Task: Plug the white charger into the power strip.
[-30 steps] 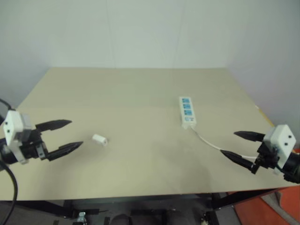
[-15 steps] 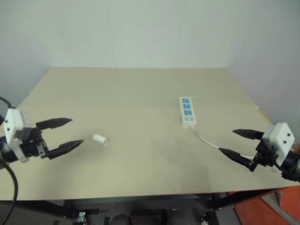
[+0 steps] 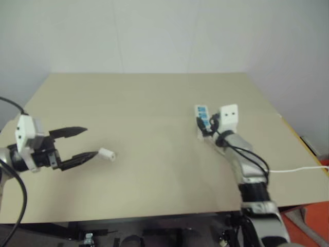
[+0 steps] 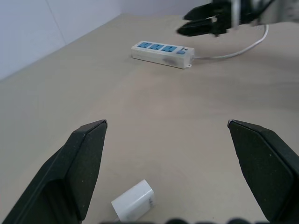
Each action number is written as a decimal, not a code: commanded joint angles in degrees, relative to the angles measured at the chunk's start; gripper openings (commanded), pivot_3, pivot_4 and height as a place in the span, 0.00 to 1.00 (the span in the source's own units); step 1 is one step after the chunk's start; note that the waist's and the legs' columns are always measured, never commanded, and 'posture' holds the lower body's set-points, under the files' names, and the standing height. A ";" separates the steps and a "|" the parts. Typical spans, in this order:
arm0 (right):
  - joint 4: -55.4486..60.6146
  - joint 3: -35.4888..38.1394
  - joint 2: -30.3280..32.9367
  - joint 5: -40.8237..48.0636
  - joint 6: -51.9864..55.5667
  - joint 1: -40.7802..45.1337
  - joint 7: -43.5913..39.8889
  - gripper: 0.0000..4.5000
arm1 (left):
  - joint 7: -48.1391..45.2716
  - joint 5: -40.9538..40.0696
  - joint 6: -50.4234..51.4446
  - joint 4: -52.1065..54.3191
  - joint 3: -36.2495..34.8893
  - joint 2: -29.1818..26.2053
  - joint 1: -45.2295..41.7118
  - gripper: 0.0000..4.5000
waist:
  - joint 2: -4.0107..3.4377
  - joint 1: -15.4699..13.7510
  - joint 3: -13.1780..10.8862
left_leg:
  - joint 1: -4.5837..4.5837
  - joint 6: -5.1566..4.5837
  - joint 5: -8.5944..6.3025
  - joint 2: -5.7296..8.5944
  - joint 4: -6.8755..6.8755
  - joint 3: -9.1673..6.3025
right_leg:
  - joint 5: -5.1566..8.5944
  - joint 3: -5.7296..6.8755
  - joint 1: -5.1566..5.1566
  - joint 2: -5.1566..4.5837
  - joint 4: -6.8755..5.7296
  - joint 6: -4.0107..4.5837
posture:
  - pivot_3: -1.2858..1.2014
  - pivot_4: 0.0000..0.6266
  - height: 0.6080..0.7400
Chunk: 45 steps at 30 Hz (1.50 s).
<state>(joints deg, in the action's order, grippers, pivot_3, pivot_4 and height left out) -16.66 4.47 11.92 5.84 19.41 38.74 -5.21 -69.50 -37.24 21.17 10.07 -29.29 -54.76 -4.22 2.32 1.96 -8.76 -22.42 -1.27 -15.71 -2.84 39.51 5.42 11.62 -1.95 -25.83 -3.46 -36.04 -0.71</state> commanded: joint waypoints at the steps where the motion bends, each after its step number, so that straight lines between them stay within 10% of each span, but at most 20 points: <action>1: -9.75 2.30 -1.34 -2.05 -6.67 4.70 6.43 0.99 | -0.29 0.18 -1.39 0.53 -1.72 -0.67 0.55 1.00 | 0.00 0.13 0.00 | -0.11 0.02 0.01 0.00 0.00 0.02 | -0.01 -0.01 -0.13 -0.01 0.00 0.00 | 0.52 0.24 1.00; 8: -22.30 1.93 -4.11 -5.64 -14.83 8.71 16.10 0.99 | -0.21 0.18 -1.71 1.06 -2.81 -0.46 2.10 1.00 | -0.01 0.89 0.00 | -0.34 0.18 0.11 -0.02 -0.11 0.02 | -0.03 -0.01 -0.42 0.01 -0.04 0.02 | 0.52 0.24 1.00; 45: -23.60 1.04 -10.20 -4.23 -13.92 5.55 14.18 0.99 | 0.27 0.77 -2.67 1.08 -2.18 0.24 2.64 1.00 | -0.03 2.08 0.00 | -0.20 0.23 0.16 -0.05 -0.11 -0.10 | -0.19 -0.02 -0.37 0.05 -0.18 0.12 | 0.52 0.24 1.00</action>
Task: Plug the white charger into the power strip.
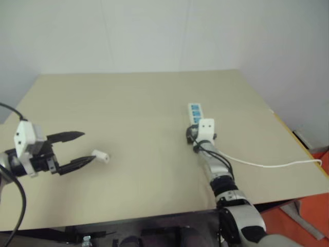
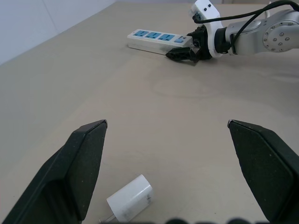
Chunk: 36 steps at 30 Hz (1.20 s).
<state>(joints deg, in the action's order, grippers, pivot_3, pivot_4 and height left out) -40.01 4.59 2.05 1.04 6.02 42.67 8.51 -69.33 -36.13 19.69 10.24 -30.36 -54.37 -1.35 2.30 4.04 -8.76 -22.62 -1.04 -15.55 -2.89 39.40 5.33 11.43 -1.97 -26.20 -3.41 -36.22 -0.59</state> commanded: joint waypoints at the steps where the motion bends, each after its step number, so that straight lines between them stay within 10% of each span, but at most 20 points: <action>1: -0.83 1.38 -0.63 0.94 -1.82 1.73 0.65 0.99 | 0.07 -0.38 -1.17 0.91 -1.10 -0.18 -0.30 1.00 | 0.00 0.03 0.00 | 0.00 0.00 0.00 0.00 0.00 0.00 | 0.00 0.00 0.00 0.00 0.00 0.00 | 0.52 0.24 1.00; 25: -18.99 3.20 1.55 1.31 -14.68 6.89 -1.23 0.99 | -0.11 -0.43 -1.30 0.78 -0.07 -0.06 -1.48 1.00 | 0.10 0.09 0.08 | 0.47 0.00 0.00 0.00 0.00 -0.01 | 0.00 -0.03 0.48 0.00 0.01 0.00 | 0.52 0.24 1.00; 30: -19.32 3.59 1.20 1.63 -14.66 6.95 -1.47 0.75 | -0.22 -0.45 -1.29 0.73 -0.03 -0.11 -1.60 1.00 | 0.09 0.07 0.08 | 0.82 -0.01 -0.01 -0.01 -0.10 -0.06 | 0.00 0.00 0.86 -0.01 0.13 0.00 | 0.52 0.24 1.00; 36: -18.16 3.23 1.36 1.29 -16.33 6.38 -2.16 0.76 | -0.27 -0.49 -1.14 0.75 0.28 -0.23 -2.01 1.00 | 0.09 0.07 0.08 | 0.94 -0.01 -0.01 -0.01 -0.16 -0.21 | 0.01 -0.01 0.94 -0.01 0.15 0.01 | 0.52 0.24 1.00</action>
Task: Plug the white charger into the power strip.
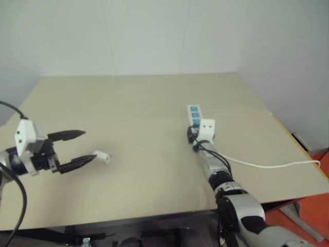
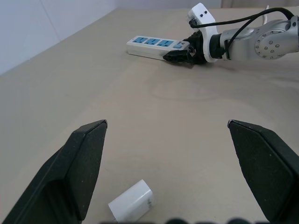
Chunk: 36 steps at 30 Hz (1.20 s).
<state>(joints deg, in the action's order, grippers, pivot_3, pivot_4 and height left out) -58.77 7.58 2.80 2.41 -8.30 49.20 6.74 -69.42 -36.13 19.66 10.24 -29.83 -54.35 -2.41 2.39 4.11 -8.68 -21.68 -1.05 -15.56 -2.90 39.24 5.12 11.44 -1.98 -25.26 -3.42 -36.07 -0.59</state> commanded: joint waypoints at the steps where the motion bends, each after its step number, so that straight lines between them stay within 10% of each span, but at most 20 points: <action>1: 1.33 0.06 0.85 -0.11 -3.27 -0.50 -1.32 0.76 | -0.20 -0.49 -1.11 0.73 -0.22 -0.26 -0.99 1.00 | 0.00 0.00 0.00 | 0.00 0.00 0.00 0.00 0.00 -0.02 | 0.00 0.00 0.00 0.00 0.00 0.00 | 0.52 0.24 1.00; 19: 35.81 -12.71 19.46 14.06 0.37 -17.96 -70.42 0.76 | -3.01 0.21 -1.82 -1.96 2.45 -1.32 -4.83 1.00 | -0.07 -0.48 -0.09 | -0.14 -0.02 -0.01 0.00 -0.28 0.11 | 0.01 0.02 -0.18 0.01 0.15 -0.03 | 0.52 0.24 1.00; 36: 25.40 -17.94 15.20 9.58 -9.15 -17.55 -79.77 0.76 | -7.20 0.75 -2.46 -3.75 6.84 -1.99 -8.52 1.00 | -0.05 -1.30 -0.10 | -0.04 0.01 0.01 0.01 -0.25 0.31 | 0.03 -0.01 -0.17 0.06 0.06 0.01 | 0.52 0.24 1.00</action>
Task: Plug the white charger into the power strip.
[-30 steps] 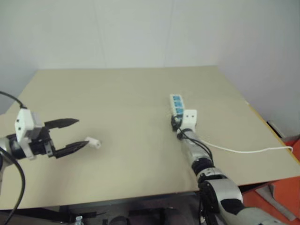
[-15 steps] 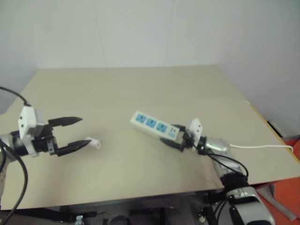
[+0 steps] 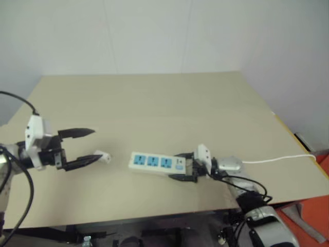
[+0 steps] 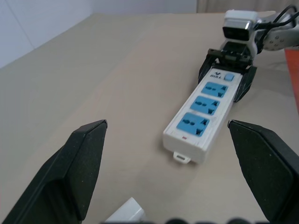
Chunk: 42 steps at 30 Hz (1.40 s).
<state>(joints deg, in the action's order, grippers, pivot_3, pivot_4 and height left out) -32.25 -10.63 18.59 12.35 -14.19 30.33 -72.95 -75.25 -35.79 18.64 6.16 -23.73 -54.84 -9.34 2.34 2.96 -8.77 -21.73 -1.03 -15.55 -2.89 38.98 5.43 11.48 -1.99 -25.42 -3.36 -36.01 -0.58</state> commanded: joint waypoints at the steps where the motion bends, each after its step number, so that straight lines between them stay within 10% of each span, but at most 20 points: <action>1: -1.96 0.03 -0.78 -0.88 -3.75 1.53 -0.24 0.76 | -1.96 0.74 -1.64 -0.01 1.44 -1.78 -2.08 1.00 | 0.00 -0.32 0.00 | 0.00 0.00 0.00 0.00 0.00 0.01 | 0.00 0.00 0.00 0.00 0.00 0.00 | 0.52 0.24 1.00; 14: -8.83 -0.38 -1.70 -3.55 -6.33 4.36 -1.69 0.76 | -16.01 16.90 -20.33 -15.51 20.05 -6.58 -21.87 1.00 | 0.08 -0.40 0.05 | 0.48 0.04 0.03 0.00 0.01 0.09 | 0.03 -0.05 0.39 0.08 -0.03 0.05 | 0.52 0.24 1.00; 30: -13.73 -2.04 -3.79 -4.59 -10.57 6.79 -7.43 0.76 | -17.25 17.00 -57.77 -44.56 77.57 -8.91 -66.07 1.00 | 0.18 -0.29 0.03 | 0.42 0.00 0.01 0.00 0.04 0.17 | 0.05 -0.30 0.28 0.19 -0.09 0.00 | 0.52 0.24 1.00; 42: -18.86 -0.77 -4.74 -4.93 -13.07 9.85 -10.13 0.76 | -17.25 13.73 -63.02 -50.47 91.59 -5.61 -72.44 1.00 | 0.20 -0.29 0.02 | 0.40 -0.02 0.00 -0.03 0.08 0.17 | 0.07 -0.33 0.23 0.20 -0.14 -0.02 | 0.52 0.24 1.00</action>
<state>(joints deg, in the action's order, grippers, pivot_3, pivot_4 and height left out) -50.58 -10.62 14.79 8.10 -26.17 39.76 -82.02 -92.31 -20.73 -43.84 -44.36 66.66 -60.49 -79.46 2.53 2.67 -8.76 -21.33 -1.05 -15.55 -2.92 39.06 5.60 11.55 -2.32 -25.19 -3.16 -36.15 -0.60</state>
